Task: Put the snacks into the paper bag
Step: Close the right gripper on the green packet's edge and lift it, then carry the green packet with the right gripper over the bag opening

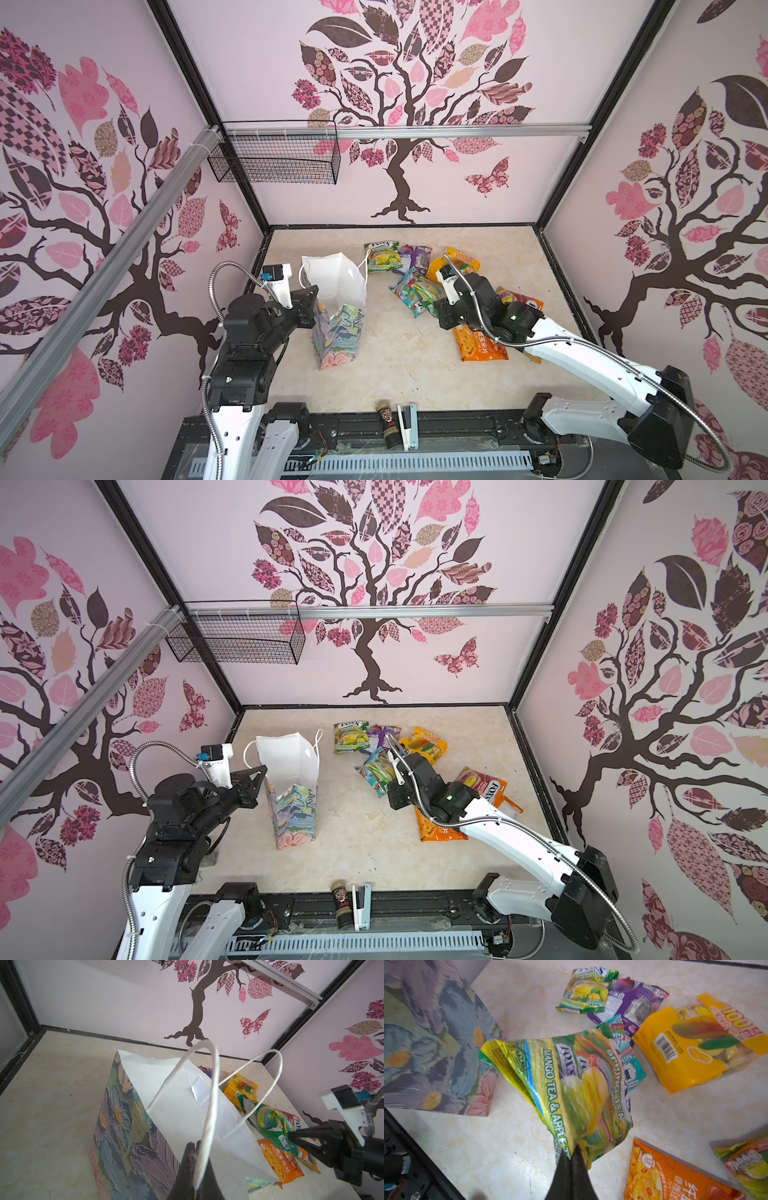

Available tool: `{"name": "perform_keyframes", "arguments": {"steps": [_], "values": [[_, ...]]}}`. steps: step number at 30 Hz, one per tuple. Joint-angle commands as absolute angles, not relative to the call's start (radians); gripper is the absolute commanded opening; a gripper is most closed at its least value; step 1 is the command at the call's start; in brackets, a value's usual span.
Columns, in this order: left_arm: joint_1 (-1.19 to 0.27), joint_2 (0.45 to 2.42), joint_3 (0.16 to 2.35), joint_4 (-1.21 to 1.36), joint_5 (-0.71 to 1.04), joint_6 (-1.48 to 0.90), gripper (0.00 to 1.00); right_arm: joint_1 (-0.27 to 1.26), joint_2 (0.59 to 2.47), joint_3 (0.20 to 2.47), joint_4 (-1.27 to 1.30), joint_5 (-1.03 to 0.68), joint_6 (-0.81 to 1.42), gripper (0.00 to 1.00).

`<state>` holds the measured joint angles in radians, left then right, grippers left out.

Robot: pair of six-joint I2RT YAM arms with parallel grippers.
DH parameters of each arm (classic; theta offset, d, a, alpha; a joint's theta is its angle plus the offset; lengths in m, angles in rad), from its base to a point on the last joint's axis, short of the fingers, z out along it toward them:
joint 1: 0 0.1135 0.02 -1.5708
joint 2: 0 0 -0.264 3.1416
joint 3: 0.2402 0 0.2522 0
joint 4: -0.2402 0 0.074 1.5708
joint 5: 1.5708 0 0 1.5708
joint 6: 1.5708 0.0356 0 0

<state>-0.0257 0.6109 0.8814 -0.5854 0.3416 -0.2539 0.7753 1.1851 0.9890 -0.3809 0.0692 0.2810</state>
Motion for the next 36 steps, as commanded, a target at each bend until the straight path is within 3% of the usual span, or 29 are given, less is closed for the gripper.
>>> {"name": "perform_keyframes", "arguments": {"steps": [1, 24, 36], "values": [[-0.021, 0.602, 0.870, -0.583, 0.335, -0.239, 0.00, 0.771, 1.119, 1.070, -0.357, 0.021, 0.265, 0.00], [-0.021, 0.600, 0.865, -0.581, 0.330, -0.241, 0.00, 0.771, 1.163, 1.352, -0.438, -0.056, 0.192, 0.00], [-0.020, 0.600, 0.865, -0.575, 0.338, -0.244, 0.00, 0.772, 1.220, 1.489, -0.431, -0.253, 0.208, 0.00]]}}
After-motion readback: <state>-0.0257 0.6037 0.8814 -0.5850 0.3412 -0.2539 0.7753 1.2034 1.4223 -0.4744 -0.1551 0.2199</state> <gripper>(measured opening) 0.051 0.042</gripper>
